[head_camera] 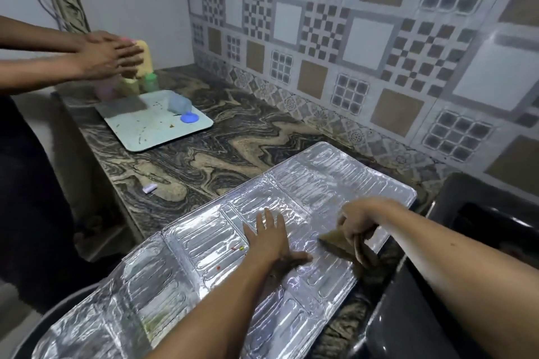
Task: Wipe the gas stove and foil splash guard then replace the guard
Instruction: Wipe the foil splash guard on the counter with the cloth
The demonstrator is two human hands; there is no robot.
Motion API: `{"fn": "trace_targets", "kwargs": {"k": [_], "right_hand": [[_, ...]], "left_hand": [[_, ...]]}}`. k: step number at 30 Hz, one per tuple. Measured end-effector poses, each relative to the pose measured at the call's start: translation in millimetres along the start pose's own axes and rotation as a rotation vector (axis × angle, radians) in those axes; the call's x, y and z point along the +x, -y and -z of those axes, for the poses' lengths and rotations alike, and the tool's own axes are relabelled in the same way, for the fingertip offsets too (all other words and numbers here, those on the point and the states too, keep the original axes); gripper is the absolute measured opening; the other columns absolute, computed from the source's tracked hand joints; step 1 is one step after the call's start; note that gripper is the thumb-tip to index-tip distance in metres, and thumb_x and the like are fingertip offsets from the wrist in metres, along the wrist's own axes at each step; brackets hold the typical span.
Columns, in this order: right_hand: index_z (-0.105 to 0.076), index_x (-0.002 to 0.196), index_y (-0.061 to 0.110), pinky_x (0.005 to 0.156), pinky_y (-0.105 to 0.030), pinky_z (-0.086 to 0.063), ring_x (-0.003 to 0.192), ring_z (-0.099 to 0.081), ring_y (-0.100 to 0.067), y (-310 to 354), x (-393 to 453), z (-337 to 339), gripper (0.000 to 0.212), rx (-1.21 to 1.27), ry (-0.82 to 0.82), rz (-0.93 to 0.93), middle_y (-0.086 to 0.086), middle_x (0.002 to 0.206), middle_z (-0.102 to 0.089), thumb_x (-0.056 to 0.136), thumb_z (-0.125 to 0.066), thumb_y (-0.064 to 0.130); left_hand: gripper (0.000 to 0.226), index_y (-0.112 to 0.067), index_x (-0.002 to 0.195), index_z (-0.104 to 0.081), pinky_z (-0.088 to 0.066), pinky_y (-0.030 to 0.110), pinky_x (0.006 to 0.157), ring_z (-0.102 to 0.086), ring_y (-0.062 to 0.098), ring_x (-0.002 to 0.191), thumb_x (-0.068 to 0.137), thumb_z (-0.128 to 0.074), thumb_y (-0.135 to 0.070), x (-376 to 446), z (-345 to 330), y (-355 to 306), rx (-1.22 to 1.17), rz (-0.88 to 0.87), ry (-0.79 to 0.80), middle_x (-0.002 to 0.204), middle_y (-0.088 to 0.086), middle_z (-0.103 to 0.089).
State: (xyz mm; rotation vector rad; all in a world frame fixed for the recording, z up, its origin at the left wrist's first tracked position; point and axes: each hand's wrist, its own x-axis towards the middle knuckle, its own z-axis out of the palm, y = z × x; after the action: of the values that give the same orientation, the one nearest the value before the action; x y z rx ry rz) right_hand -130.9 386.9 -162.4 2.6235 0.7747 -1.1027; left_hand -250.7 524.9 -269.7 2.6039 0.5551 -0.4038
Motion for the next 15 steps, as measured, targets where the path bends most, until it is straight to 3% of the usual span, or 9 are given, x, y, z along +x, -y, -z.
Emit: {"fn": "trace_targets", "kwargs": {"k": [3,6,8,12,15], "right_hand": [[-0.057,0.068,0.008,0.042,-0.020,-0.037,0.051,-0.045,-0.016,-16,-12,6,0.014,0.428,-0.111,0.073,-0.006,0.058,-0.049,0.080,-0.057,0.000],[-0.056,0.078,0.013,0.042,-0.018,-0.037,0.053,-0.044,-0.012,-17,-21,13,0.012,0.779,-0.206,0.083,-0.005,0.066,-0.050,0.085,-0.056,0.003],[-0.059,0.086,0.017,0.051,-0.020,-0.043,0.062,-0.049,-0.012,-9,-28,15,0.009,0.924,-0.236,0.105,-0.003,0.074,-0.054,0.088,-0.055,0.010],[-0.063,0.111,0.033,0.079,-0.041,-0.050,0.087,-0.055,-0.019,7,-35,20,0.022,1.185,-0.214,0.185,-0.001,0.097,-0.062,0.094,-0.053,0.025],[-0.055,0.119,0.020,0.085,-0.057,-0.050,0.090,-0.061,-0.031,16,-38,17,0.025,1.369,-0.121,0.236,-0.014,0.107,-0.064,0.095,-0.052,0.026]], "left_hand": [[0.121,-0.013,0.153,0.008,0.002,0.064,0.114,0.012,0.038,0.147,0.072,-0.059,-0.074,-1,8,3,-0.040,-0.035,-0.031,0.160,0.016,0.014],[0.117,-0.008,0.153,0.002,-0.009,0.052,0.120,0.003,0.035,0.148,0.076,-0.067,-0.062,-7,23,15,-0.055,-0.139,-0.052,0.161,0.019,0.006],[0.112,-0.007,0.153,-0.005,-0.011,0.049,0.120,-0.002,0.032,0.149,0.076,-0.070,-0.057,-18,31,25,0.023,-0.176,-0.050,0.161,0.019,0.001],[0.112,-0.009,0.152,-0.011,-0.006,0.055,0.118,-0.005,0.031,0.149,0.073,-0.064,-0.068,-37,40,50,0.207,-0.086,-0.071,0.161,0.015,-0.004],[0.118,-0.012,0.154,-0.002,-0.001,0.059,0.117,0.001,0.033,0.149,0.072,-0.059,-0.075,-47,38,72,0.201,0.041,0.009,0.162,0.014,0.004]]}}
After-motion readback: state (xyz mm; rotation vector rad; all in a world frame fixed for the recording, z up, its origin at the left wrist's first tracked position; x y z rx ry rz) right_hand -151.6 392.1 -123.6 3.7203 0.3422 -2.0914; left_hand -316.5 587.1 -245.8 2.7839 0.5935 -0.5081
